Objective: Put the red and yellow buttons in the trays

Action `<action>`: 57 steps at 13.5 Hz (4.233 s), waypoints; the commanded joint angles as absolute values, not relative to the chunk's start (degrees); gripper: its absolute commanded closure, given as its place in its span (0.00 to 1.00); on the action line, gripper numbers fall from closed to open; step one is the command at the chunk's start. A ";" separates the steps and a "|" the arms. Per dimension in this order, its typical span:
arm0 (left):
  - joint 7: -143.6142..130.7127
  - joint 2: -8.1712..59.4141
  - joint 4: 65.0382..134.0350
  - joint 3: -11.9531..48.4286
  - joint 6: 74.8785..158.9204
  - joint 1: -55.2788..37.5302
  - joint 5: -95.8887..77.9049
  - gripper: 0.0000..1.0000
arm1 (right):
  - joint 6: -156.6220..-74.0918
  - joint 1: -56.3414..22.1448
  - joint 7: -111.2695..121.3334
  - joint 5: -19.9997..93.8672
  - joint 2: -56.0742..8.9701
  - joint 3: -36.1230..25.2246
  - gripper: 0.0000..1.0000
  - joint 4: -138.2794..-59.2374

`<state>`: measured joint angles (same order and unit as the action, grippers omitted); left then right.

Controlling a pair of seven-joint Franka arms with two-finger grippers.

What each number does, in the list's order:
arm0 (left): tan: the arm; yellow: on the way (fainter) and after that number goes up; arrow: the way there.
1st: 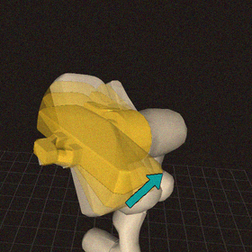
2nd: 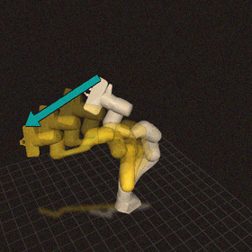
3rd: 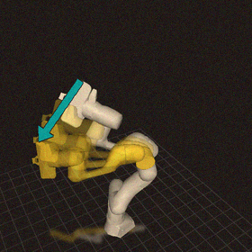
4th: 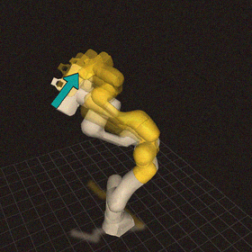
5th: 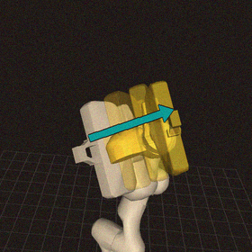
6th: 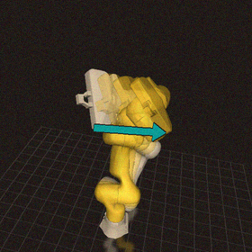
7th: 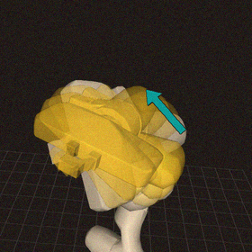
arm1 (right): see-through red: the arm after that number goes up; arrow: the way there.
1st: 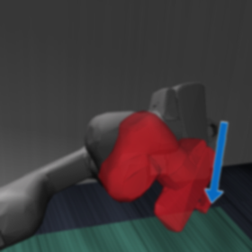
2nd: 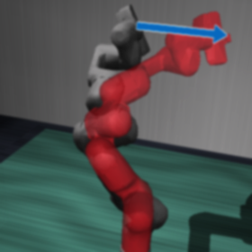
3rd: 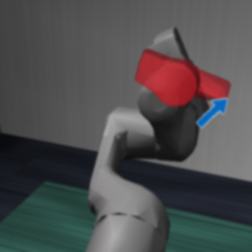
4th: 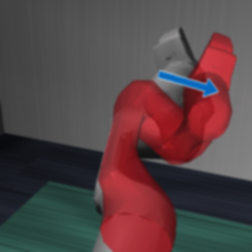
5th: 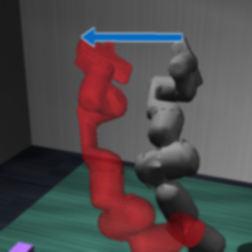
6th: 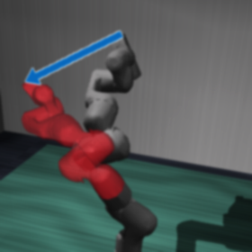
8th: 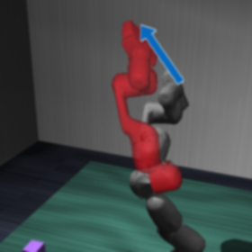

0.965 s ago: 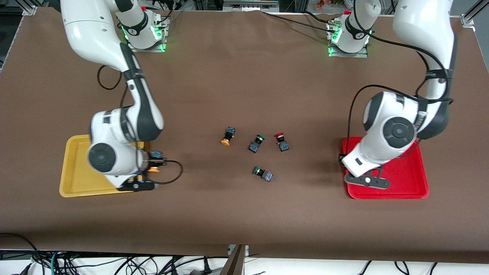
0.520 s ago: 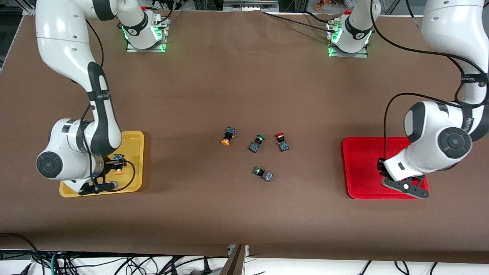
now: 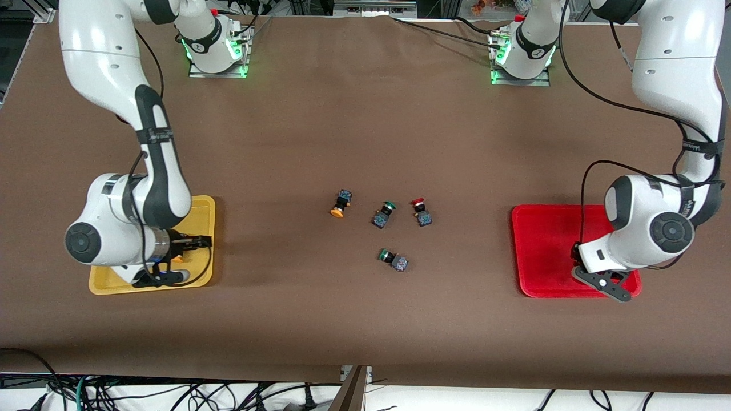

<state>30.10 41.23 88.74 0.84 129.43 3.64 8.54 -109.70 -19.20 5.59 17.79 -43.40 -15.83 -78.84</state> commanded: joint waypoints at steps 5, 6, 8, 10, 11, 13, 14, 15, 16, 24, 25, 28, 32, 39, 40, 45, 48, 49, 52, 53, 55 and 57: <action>30.76 42.28 88.95 2.29 129.73 3.78 9.49 0.00 | -110.46 -37.66 -28.26 22.68 -42.89 -13.62 0.17 -77.34; 29.98 41.84 88.68 2.37 129.29 3.69 9.49 0.00 | -112.83 -40.92 -33.96 22.68 -42.98 -13.80 0.17 -77.87; 28.84 38.43 88.42 4.38 126.06 3.69 9.32 0.00 | -115.65 -44.71 -39.79 22.94 -43.42 -13.54 0.15 -79.18; 23.15 34.56 88.24 5.79 120.44 3.69 9.32 0.00 | -120.38 -47.63 -42.88 22.77 -43.50 -13.71 0.12 -83.03; 20.85 33.24 88.24 7.11 117.80 3.78 9.32 0.00 | -122.41 -48.25 -42.89 22.68 -43.33 -13.71 0.12 -85.41; 13.40 30.16 88.24 10.62 112.96 3.87 7.57 0.00 | -123.05 -49.82 -42.98 22.59 -43.24 -13.71 0.12 -87.62; 8.40 29.10 88.16 12.11 110.68 3.78 6.95 0.00 | -123.31 -50.88 -43.07 22.67 -43.24 -13.88 0.12 -88.76; 3.91 28.48 88.15 13.87 109.26 3.87 6.86 0.00 | -123.57 -50.89 -43.07 22.59 -43.24 -13.89 0.12 -89.29; -0.92 28.39 88.15 15.45 108.64 3.87 6.77 0.00 | -124.18 -50.89 -43.07 22.67 -43.24 -13.89 0.12 -89.82; -21.27 30.23 89.30 20.04 109.25 2.37 3.96 0.00 | -128.42 -51.86 -41.76 22.33 -42.54 -15.46 0.74 -92.02; -21.27 30.67 89.47 20.04 109.34 2.37 4.04 0.00 | -125.97 -51.86 -39.83 22.24 -42.10 -16.95 0.84 -90.98; -21.44 30.41 90.88 20.13 111.00 2.29 4.04 0.00 | -111.67 -51.07 -28.96 23.11 -41.92 -25.28 0.95 -84.39; -29.33 30.41 91.49 20.21 111.79 -2.01 4.04 0.00 | -103.98 -46.24 -3.50 23.20 -41.22 -34.34 0.95 -84.80; -50.96 34.88 100.28 19.69 131.81 -10.79 5.01 0.00 | -109.51 -34.99 21.53 25.56 -43.06 -37.36 0.79 -90.26; -52.89 36.28 100.20 19.17 133.58 -12.03 7.10 0.00 | -110.03 -34.81 22.32 26.19 -43.24 -37.27 0.72 -90.26; -59.15 41.13 100.11 19.07 140.36 -13.80 16.26 0.00 | -110.22 -35.33 21.27 27.77 -42.80 -37.27 0.01 -89.48; -59.24 41.05 101.59 19.25 140.27 -15.19 16.52 0.32 | -107.86 -37.26 15.14 27.51 -40.61 -37.44 0.00 -87.02; -59.15 41.13 101.69 19.16 140.27 -15.38 16.52 0.51 | -107.06 -38.57 12.33 27.25 -39.74 -37.70 0.00 -86.23; -58.54 39.91 101.60 18.99 139.14 -14.68 16.61 0.86 | -106.79 -41.92 6.95 26.37 -33.34 -38.14 0.00 -86.48; -58.45 38.51 101.08 18.98 136.17 -14.07 16.61 0.86 | -106.18 -43.05 5.73 25.15 -31.57 -38.58 0.00 -86.48; -54.08 34.48 100.37 19.07 129.14 -11.97 16.61 0.86 | -102.50 -45.78 3.87 19.02 -27.01 -39.20 0.00 -86.48; -47.32 30.43 100.28 19.60 124.91 -7.76 16.09 0.85 | -98.55 -47.45 2.38 14.09 -22.35 -39.20 0.00 -86.57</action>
<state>-52.93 36.20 99.04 19.00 129.55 -11.55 15.09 -101.82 -45.27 4.22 18.42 -27.89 -38.75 -84.73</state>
